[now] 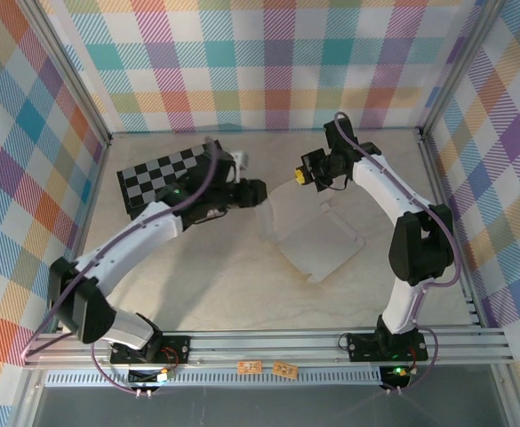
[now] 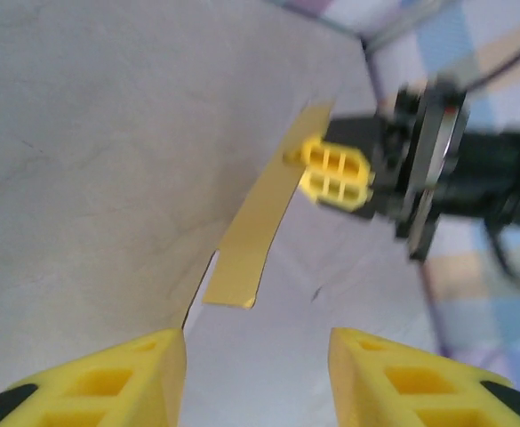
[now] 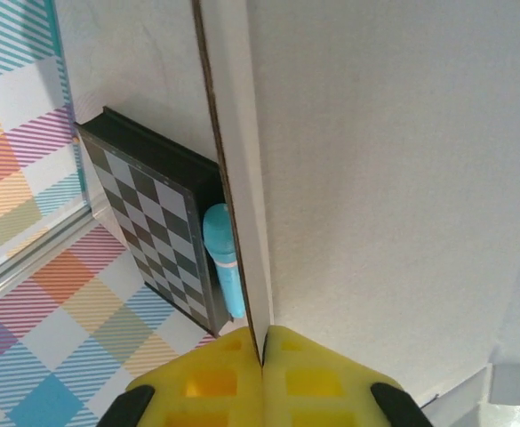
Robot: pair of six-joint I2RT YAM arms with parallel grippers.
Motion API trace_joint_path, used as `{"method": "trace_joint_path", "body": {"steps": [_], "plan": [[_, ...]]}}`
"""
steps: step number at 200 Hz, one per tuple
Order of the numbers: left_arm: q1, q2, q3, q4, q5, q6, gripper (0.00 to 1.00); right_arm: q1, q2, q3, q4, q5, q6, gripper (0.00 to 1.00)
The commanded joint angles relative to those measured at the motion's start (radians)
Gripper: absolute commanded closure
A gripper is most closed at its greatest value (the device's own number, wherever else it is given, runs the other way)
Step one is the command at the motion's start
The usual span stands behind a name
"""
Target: Fold the paper box
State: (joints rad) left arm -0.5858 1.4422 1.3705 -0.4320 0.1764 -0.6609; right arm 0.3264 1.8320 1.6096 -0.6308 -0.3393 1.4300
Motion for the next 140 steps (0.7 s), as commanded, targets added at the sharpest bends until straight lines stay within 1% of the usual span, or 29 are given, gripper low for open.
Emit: {"method": "trace_joint_path", "body": {"steps": [1,15,33,61,86,108,140], "plan": [[0.007,0.093,0.14,-0.126,0.038,-0.347,0.6,-0.005,0.007,0.033,-0.043,0.008,0.032,1.0],[0.009,0.143,0.205,-0.203,0.04,-0.448,0.6,-0.006,0.011,0.035,-0.041,0.011,0.032,1.0],[0.007,0.175,0.228,-0.178,0.057,-0.524,0.6,-0.005,0.013,0.035,-0.041,0.008,0.036,1.0],[0.007,0.215,0.27,-0.229,0.047,-0.548,0.59,-0.005,0.01,0.029,-0.033,0.009,0.04,1.0],[-0.003,0.231,0.241,-0.157,0.076,-0.598,0.59,-0.004,0.01,0.029,-0.032,0.009,0.041,1.0],[-0.02,0.255,0.263,-0.166,0.078,-0.602,0.59,-0.005,0.007,0.027,-0.032,0.012,0.042,1.0],[-0.031,0.254,0.24,-0.133,0.085,-0.631,0.59,-0.005,0.009,0.026,-0.028,0.01,0.043,1.0]]}}
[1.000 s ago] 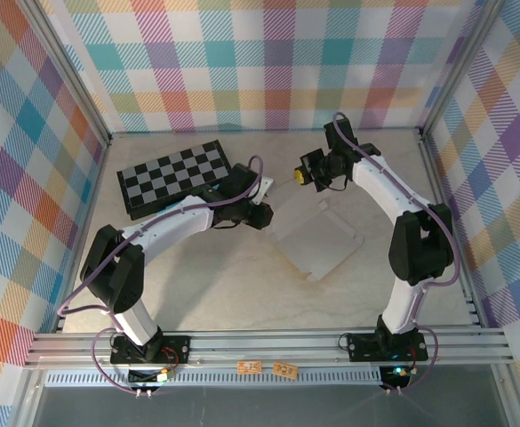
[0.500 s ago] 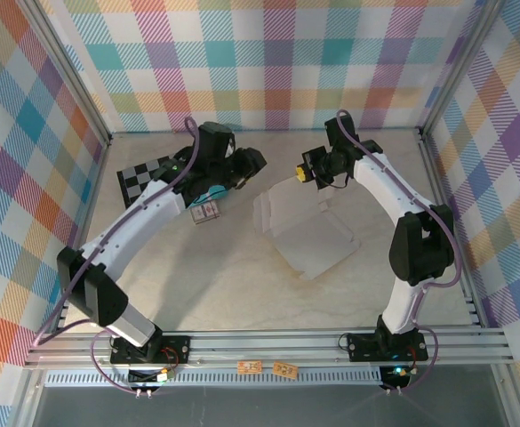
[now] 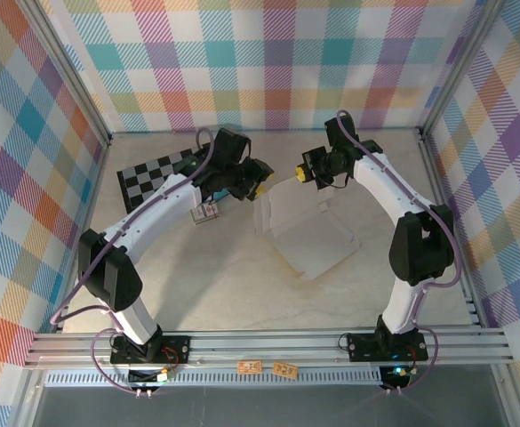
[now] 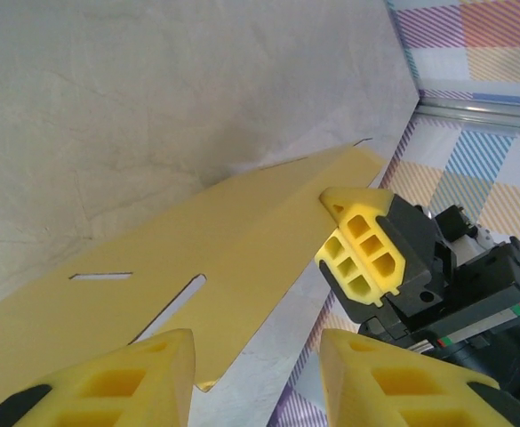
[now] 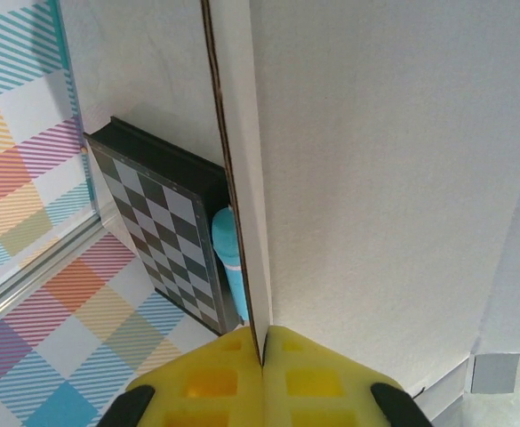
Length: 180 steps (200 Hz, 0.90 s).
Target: Fold the paper box
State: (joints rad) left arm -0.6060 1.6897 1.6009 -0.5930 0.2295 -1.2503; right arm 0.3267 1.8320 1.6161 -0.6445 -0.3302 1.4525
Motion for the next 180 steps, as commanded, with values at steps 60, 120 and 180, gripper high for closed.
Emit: {"method": "trace_joint_path", "body": {"steps": [60,120,180], "plan": [[-0.018,0.024,0.009,0.02,0.044,-0.038,0.59,-0.005,0.012,0.022,-0.003,-0.006,0.03,1.0],[-0.007,0.047,0.049,0.006,0.063,-0.001,0.58,-0.005,0.012,0.019,0.002,-0.01,0.032,1.0],[-0.02,0.062,0.023,0.072,0.083,-0.036,0.58,-0.003,0.011,0.024,0.003,-0.012,0.037,1.0]]}}
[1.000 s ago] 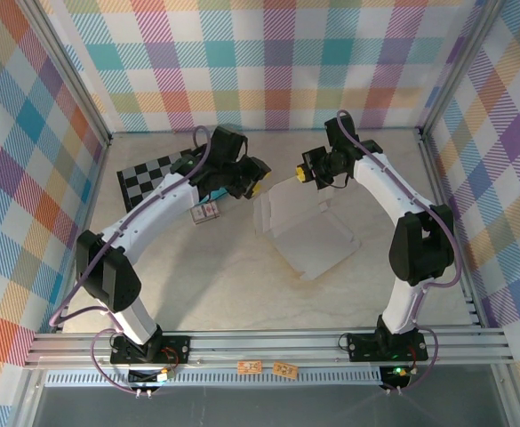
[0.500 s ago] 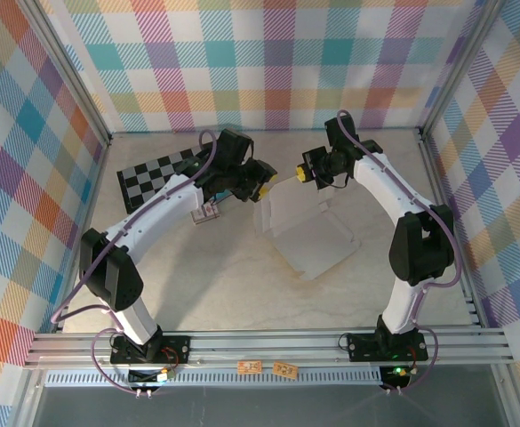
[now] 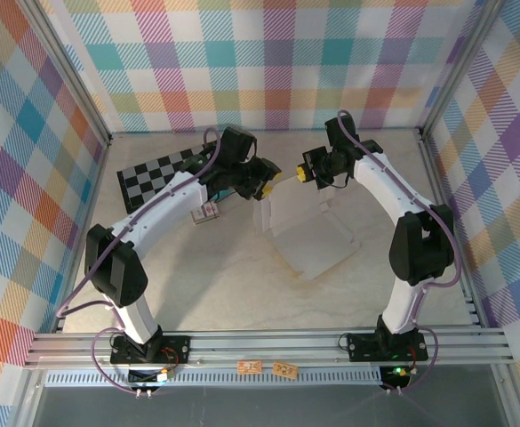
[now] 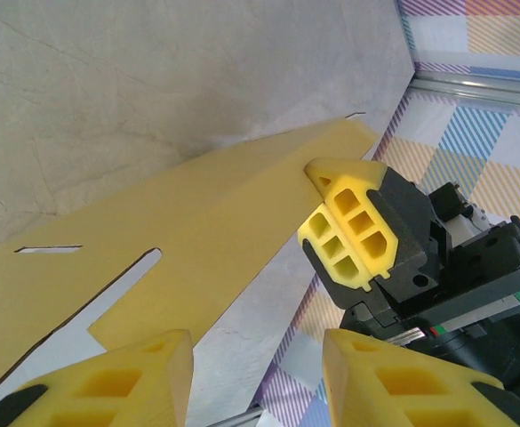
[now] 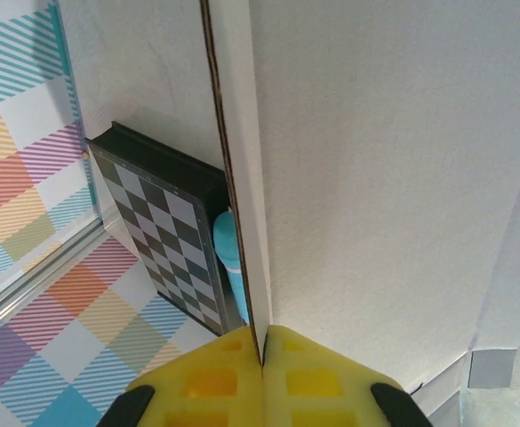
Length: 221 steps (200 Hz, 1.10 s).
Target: Fold the paper box
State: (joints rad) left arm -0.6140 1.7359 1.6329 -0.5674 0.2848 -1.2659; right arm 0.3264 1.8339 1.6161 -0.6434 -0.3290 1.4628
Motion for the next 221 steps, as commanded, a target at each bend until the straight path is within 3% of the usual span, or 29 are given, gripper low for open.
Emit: {"method": "trace_joint_path", "body": {"steps": [1,79,127,178,221], "plan": [[-0.012,0.017,-0.009,0.049,0.029,-0.022,0.58,-0.003,0.009,0.024,0.001,-0.013,0.028,1.0],[-0.033,0.045,-0.018,0.153,-0.033,-0.04,0.61,0.006,-0.02,-0.005,0.01,-0.008,0.067,1.0],[-0.024,-0.008,-0.172,0.469,-0.107,-0.085,0.74,0.01,-0.083,-0.108,0.091,0.015,0.155,1.0],[0.014,-0.084,-0.205,0.416,-0.082,-0.064,0.6,-0.005,-0.093,-0.13,0.102,0.035,0.205,1.0],[0.043,-0.131,-0.178,0.234,-0.105,-0.047,0.52,-0.005,-0.083,-0.121,0.099,0.04,0.206,1.0]]}}
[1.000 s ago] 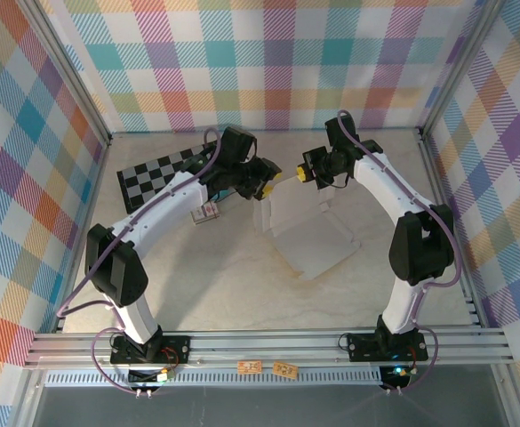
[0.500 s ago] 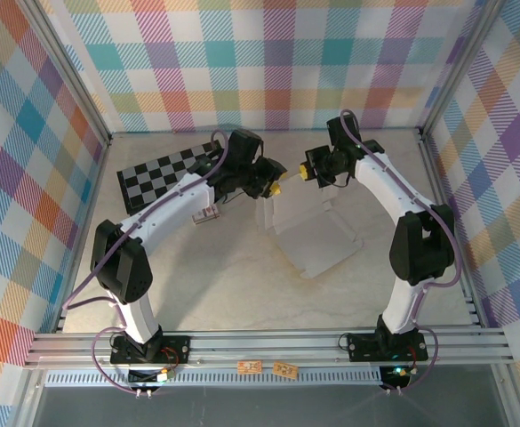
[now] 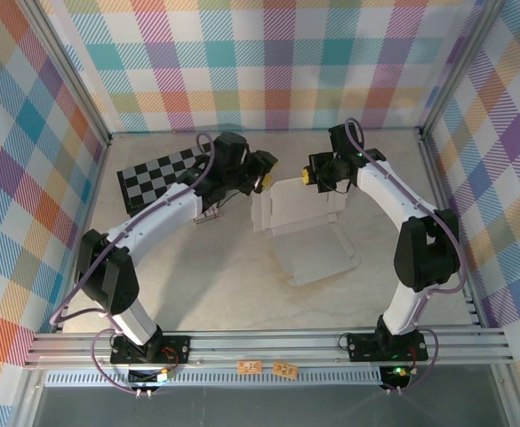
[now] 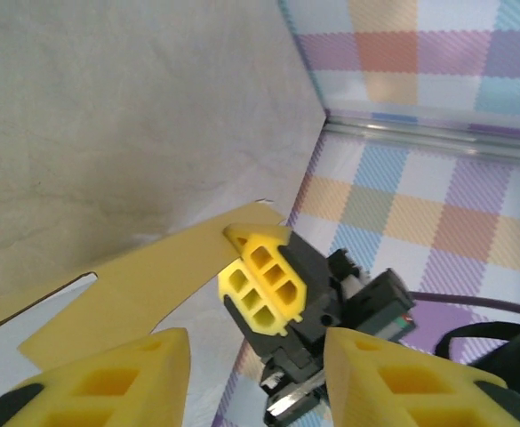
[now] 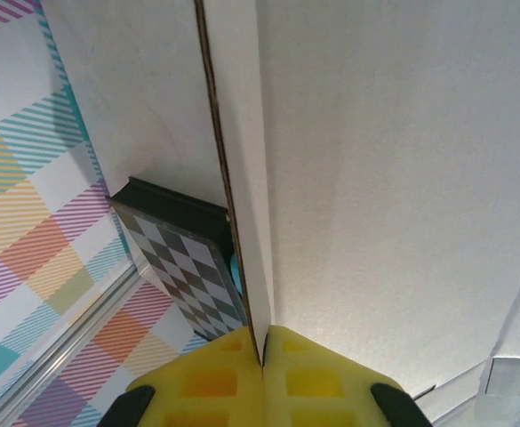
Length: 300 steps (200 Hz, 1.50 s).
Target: Fold the paper box
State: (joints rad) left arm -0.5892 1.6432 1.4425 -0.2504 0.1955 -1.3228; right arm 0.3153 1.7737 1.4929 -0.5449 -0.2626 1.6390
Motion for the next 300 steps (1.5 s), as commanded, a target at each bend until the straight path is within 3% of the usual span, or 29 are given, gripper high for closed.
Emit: {"method": "trace_joint_path", "body": {"steps": [1,109,214,243,278,300], "plan": [[0.018,-0.038,0.013,-0.084,-0.015,0.009,0.52,0.007,-0.022,0.002,0.0,-0.027,0.029,1.0],[0.003,0.099,0.107,-0.167,0.064,0.025,0.52,0.006,-0.024,0.006,0.003,-0.028,0.032,1.0],[-0.038,0.162,0.136,-0.079,0.067,-0.035,0.54,0.018,-0.033,0.003,0.013,-0.024,0.036,1.0],[-0.04,0.168,0.153,-0.079,0.043,-0.035,0.59,0.024,-0.039,-0.003,0.013,-0.022,0.038,1.0],[-0.04,0.156,0.118,-0.036,-0.008,-0.045,0.73,0.033,-0.056,-0.017,0.021,-0.01,0.043,1.0],[-0.034,0.134,0.087,0.072,-0.032,-0.04,0.77,0.031,-0.075,-0.045,0.048,-0.003,0.059,1.0]]}}
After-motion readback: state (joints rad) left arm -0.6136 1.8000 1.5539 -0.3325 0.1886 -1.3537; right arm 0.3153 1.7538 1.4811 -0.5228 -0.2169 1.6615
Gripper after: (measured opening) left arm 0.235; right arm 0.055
